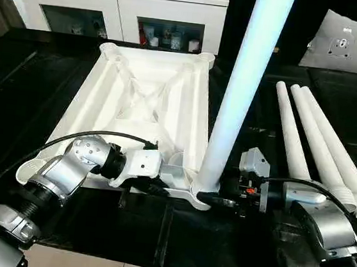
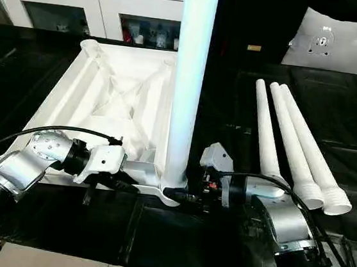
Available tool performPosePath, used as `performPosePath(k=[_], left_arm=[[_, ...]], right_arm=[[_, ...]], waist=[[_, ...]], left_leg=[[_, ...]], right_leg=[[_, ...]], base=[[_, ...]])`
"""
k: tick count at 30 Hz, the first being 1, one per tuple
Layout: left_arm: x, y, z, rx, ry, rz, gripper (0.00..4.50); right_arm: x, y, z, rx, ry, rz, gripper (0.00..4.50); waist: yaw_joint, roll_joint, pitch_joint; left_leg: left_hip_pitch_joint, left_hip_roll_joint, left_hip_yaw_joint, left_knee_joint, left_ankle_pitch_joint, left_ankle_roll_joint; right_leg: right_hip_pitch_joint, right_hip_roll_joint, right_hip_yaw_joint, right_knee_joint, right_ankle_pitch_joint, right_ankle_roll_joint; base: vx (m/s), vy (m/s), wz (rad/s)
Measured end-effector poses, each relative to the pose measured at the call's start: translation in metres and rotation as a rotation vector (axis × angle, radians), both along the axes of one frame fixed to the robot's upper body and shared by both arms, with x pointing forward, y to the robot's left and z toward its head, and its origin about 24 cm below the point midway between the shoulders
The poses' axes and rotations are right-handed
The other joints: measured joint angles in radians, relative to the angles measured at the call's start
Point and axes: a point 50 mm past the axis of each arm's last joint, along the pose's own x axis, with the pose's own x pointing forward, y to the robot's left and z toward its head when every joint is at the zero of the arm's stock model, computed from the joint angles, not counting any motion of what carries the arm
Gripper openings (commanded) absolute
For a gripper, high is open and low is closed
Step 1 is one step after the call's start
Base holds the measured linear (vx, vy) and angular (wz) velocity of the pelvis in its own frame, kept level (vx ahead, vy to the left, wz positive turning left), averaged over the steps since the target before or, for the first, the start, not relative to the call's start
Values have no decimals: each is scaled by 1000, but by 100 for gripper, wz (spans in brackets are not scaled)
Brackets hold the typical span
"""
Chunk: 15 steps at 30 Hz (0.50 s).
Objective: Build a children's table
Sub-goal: Insert table leg to table base
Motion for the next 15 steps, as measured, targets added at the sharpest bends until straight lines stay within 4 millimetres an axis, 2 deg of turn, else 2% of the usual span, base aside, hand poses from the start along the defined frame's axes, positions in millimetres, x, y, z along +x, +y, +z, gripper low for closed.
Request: performPosePath(k=[7,15], left_arm=[[0,0,0,-1,-4,-3,0],[0,2,-1,-19,25,54,0]], right_arm=[[-1,2,-2,6,7,15,286],[-6,3,-7,52,27,-45,275]], waist=[[0,0,0],[-1,3,-1]], left_leg=[[0,0,0,0,0,0],[1,0,0,0,-1,-2]], right_leg=[[0,0,0,0,0,0],[1,0,0,0,0,0]], base=[[0,0,0],[0,0,0]])
